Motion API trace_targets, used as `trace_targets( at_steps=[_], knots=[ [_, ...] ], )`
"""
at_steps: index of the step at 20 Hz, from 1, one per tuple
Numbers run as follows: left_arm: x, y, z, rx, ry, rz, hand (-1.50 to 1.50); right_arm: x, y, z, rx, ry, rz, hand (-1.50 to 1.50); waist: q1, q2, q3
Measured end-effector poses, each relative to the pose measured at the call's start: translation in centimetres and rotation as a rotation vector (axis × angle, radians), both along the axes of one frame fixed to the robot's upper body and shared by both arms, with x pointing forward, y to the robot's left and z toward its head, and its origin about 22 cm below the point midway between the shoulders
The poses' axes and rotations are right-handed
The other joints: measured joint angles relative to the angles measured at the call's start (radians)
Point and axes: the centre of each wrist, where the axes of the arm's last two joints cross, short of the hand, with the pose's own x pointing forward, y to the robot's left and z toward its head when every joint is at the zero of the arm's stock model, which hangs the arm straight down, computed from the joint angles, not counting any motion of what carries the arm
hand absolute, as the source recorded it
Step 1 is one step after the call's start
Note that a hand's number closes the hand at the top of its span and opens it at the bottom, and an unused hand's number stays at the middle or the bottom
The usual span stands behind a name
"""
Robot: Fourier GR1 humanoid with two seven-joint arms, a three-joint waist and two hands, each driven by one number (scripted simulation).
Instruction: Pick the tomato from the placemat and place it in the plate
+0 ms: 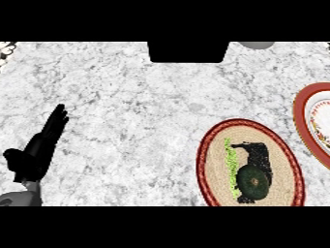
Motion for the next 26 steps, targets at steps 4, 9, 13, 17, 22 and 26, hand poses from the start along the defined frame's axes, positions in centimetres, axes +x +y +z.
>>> trace_targets(
  at_steps=[4, 9, 13, 17, 22, 26],
  knots=[
    [0.1, -0.2, 0.8, -0.001, -0.001, -0.008, 0.00, 3.9, 2.2, -1.2, 0.039, 0.012, 0.039, 1.50, 0.005, 0.000, 0.000],
    [0.1, -0.3, 0.7, -0.007, -0.003, -0.009, 0.00, 8.3, 5.0, -3.4, 0.057, 0.026, 0.073, 1.50, 0.005, 0.001, 0.001],
    [-0.2, -0.5, 0.5, -0.007, 0.001, -0.006, 0.00, 11.3, 6.4, -4.6, 0.076, 0.046, 0.080, 1.50, 0.005, 0.001, 0.001],
    [0.0, -0.7, 0.5, -0.003, -0.002, -0.006, 0.00, 13.6, 7.5, -6.3, 0.173, -0.001, 0.035, -1.50, 0.007, 0.002, 0.001],
    [-0.1, -0.8, 0.3, 0.000, -0.003, -0.005, 0.00, 16.3, 8.8, -7.9, 0.252, 0.010, -0.039, -1.50, 0.007, 0.002, 0.001],
    [0.3, -1.2, 0.5, -0.004, 0.004, -0.004, 0.00, 17.2, 8.6, -9.1, 0.326, 0.023, -0.076, -1.50, 0.006, 0.002, 0.001]
  ],
)
